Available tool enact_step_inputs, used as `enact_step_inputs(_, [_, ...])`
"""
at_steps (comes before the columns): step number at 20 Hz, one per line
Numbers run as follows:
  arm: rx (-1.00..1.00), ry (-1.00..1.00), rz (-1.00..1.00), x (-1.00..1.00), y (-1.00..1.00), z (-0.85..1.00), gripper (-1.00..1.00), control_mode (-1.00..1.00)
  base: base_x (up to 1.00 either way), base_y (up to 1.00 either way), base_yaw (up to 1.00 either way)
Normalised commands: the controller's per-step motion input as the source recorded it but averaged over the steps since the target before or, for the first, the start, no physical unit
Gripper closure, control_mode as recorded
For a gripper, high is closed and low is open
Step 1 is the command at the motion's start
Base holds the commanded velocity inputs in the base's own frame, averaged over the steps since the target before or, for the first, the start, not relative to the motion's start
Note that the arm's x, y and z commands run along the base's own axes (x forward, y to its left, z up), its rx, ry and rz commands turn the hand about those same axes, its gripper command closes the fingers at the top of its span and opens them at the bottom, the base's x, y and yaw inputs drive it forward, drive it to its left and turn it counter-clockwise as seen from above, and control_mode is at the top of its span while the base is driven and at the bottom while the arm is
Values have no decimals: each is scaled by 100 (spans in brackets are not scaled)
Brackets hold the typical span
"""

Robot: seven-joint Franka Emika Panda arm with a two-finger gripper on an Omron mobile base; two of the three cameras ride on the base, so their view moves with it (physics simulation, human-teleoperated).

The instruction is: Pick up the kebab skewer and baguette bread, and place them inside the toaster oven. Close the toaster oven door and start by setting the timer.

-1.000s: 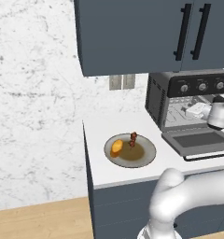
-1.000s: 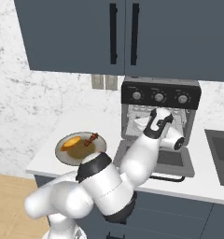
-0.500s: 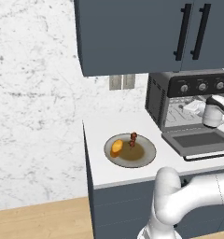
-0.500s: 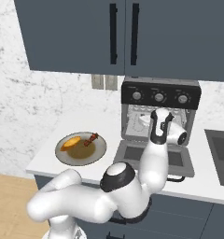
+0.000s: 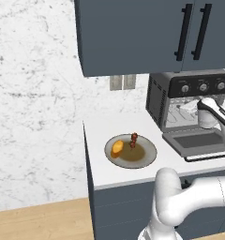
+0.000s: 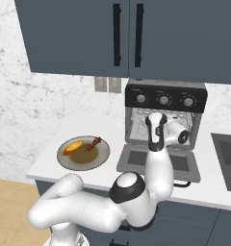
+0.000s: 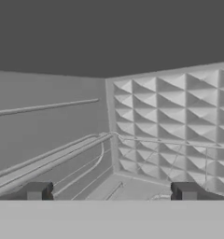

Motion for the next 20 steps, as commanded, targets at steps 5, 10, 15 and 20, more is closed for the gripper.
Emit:
enact_step_inputs(5, [-6,10,-2,-17,-14,-83,-100,-100,0,0,0])
enact_step_inputs(10, [-2,28,0,-60,-27,-67,-100,-100,0,0,0])
enact_step_inputs(15, [-5,38,0,-87,-22,-62,-100,-100,0,0,0])
enact_step_inputs(20, [-13,40,-2,-87,-5,-78,-100,-100,0,0,0])
